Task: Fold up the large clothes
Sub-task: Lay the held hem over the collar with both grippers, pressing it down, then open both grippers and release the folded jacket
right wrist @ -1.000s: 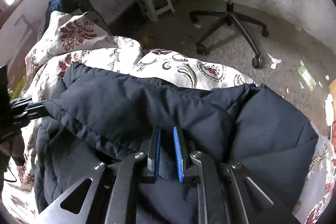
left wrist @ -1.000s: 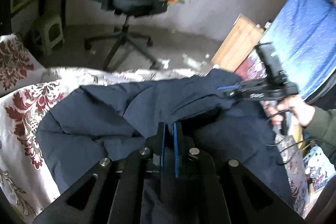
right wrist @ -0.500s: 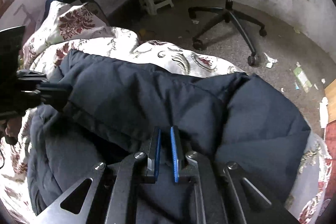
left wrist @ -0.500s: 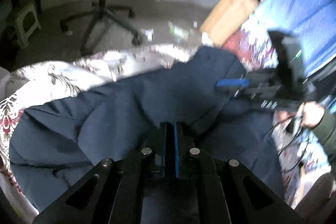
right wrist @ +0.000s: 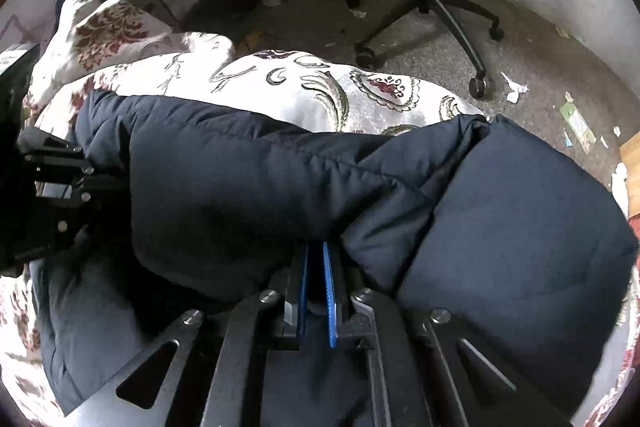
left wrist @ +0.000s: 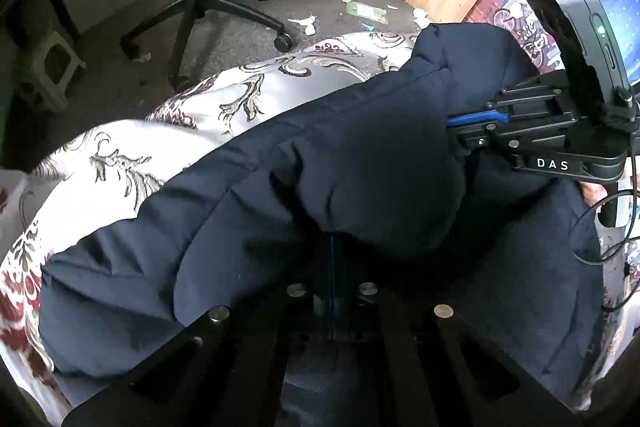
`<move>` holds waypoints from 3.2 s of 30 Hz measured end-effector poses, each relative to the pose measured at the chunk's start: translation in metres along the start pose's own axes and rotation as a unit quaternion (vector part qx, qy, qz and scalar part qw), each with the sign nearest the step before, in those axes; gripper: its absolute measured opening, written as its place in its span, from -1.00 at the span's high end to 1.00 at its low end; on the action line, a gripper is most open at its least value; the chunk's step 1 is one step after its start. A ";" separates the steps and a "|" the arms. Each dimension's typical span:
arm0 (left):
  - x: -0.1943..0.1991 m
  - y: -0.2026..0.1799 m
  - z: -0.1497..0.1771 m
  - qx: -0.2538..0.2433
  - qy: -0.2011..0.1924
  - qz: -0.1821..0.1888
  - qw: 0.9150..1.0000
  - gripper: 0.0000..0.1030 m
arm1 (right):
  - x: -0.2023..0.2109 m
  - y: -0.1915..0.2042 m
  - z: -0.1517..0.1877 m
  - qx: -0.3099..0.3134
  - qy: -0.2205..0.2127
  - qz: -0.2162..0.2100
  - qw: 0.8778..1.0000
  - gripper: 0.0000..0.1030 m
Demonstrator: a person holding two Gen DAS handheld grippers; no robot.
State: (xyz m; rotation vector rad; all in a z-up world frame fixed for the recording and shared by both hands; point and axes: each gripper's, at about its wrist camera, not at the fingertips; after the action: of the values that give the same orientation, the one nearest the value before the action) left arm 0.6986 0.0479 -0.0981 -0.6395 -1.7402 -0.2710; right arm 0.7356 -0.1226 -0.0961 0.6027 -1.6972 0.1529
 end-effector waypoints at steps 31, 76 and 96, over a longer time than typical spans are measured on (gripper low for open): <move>0.000 0.015 0.062 0.076 -0.036 0.062 0.995 0.95 | 0.015 0.056 0.000 0.059 -0.033 -0.021 0.997 0.81; 0.076 -0.003 0.099 0.308 -0.125 -0.017 0.943 0.93 | 0.058 0.003 0.069 -0.005 -0.162 0.015 0.987 0.33; 0.177 -0.121 0.160 0.344 -0.260 -0.081 0.898 -0.68 | 0.153 0.039 0.180 0.017 -0.274 0.022 0.961 -0.82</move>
State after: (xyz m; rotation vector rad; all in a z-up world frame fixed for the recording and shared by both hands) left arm 0.4747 0.0767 0.0448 -0.0314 -2.2245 0.4412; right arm 0.5446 -0.2120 0.0173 0.6723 -2.2492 0.0453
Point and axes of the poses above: each gripper's, at about its wrist camera, not at the fingertips, and x roughly against the way its jaws point, y to its left, z to its underside, and after that the axes turned 5 degrees about y, right-handed
